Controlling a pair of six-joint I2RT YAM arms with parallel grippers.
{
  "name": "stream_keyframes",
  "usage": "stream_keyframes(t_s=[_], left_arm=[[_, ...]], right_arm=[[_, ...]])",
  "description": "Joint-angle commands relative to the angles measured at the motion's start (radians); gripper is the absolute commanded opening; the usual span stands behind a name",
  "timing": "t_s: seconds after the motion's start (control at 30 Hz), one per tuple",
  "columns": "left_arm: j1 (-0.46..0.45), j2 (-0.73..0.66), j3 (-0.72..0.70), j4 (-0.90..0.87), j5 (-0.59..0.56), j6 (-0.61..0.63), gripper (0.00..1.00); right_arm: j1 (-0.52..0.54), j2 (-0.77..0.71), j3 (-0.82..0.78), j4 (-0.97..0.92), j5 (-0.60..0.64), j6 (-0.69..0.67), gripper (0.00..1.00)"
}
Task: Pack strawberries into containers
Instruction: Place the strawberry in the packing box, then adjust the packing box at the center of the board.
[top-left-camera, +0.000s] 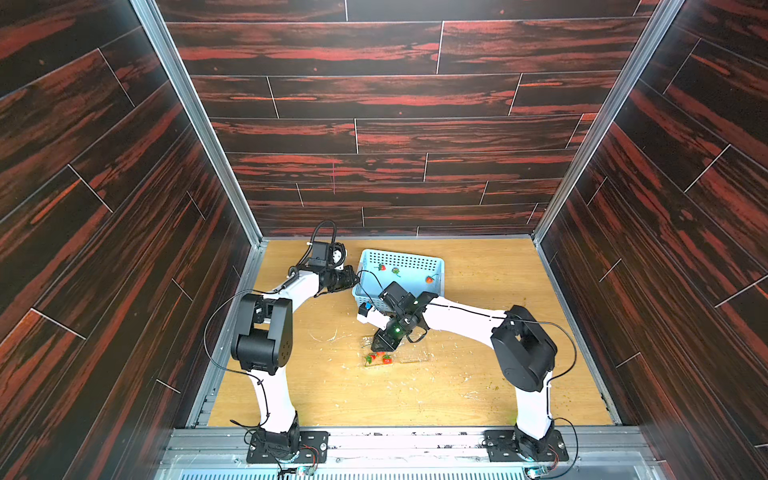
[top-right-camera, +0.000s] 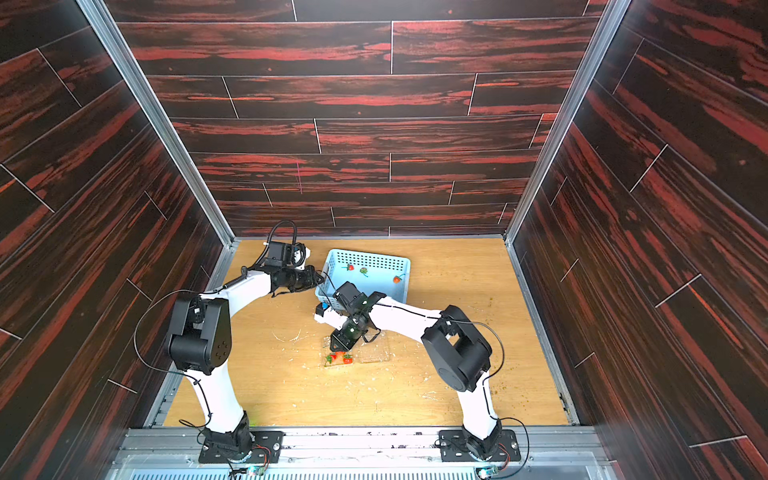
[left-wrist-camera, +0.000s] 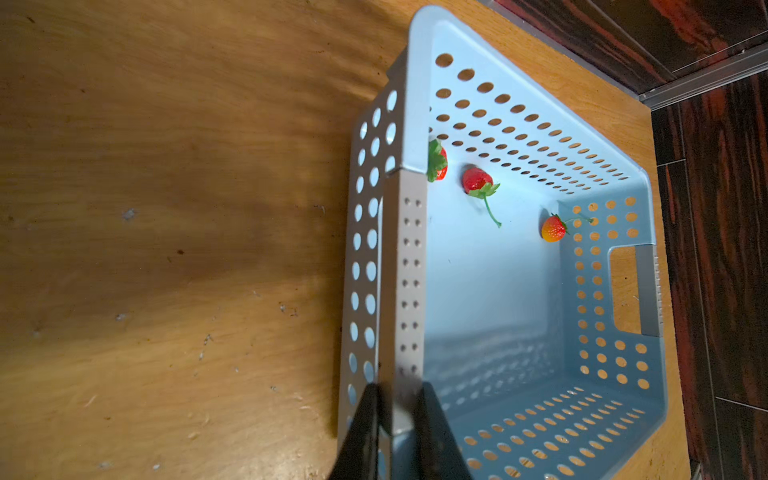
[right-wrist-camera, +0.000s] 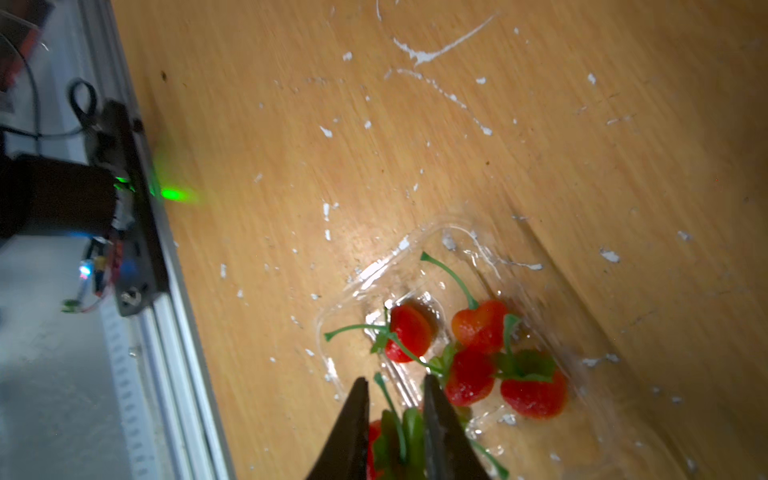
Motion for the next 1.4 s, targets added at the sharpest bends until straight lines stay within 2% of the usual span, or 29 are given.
stream_keyframes(t_s=[0.0, 0.2, 0.43, 0.5, 0.6, 0.7, 0.77, 0.9, 1.0, 1.23, 1.37], left_arm=[[-0.003, -0.009, 0.032, 0.004, 0.011, 0.006, 0.10], [-0.004, -0.005, 0.036, 0.004, 0.013, 0.006, 0.10], [-0.003, -0.010, 0.036, -0.002, 0.010, 0.010, 0.10], [-0.003, -0.012, 0.034, -0.003, 0.008, 0.012, 0.10], [-0.003, -0.011, 0.031, -0.004, 0.006, 0.015, 0.10], [-0.003, -0.010, 0.030, 0.000, 0.009, 0.014, 0.10], [-0.003, -0.013, 0.027, -0.003, 0.007, 0.015, 0.10], [-0.003, -0.017, 0.016, 0.006, 0.007, 0.012, 0.10], [-0.003, -0.019, 0.010, 0.008, 0.009, 0.013, 0.10], [-0.003, -0.033, 0.005, -0.008, -0.001, 0.026, 0.10], [-0.003, -0.029, 0.004, -0.004, 0.002, 0.023, 0.10]], right_arm=[[0.010, 0.024, -0.005, -0.005, 0.001, -0.014, 0.34], [0.011, 0.010, 0.003, -0.021, 0.043, -0.021, 0.46], [0.013, 0.000, 0.020, -0.030, 0.061, -0.030, 0.51], [0.021, 0.003, 0.018, -0.029, 0.115, -0.031, 0.53], [0.043, 0.001, 0.011, -0.024, 0.226, -0.045, 0.53], [0.035, -0.028, -0.022, 0.018, 0.138, -0.028, 0.53], [0.036, -0.052, -0.046, 0.059, 0.128, -0.009, 0.53], [0.051, -0.081, -0.099, 0.157, 0.294, 0.006, 0.53], [0.051, -0.084, -0.135, 0.234, 0.369, 0.013, 0.53], [0.051, -0.087, -0.173, 0.332, 0.444, 0.035, 0.53], [0.051, -0.090, -0.183, 0.351, 0.440, 0.034, 0.53]])
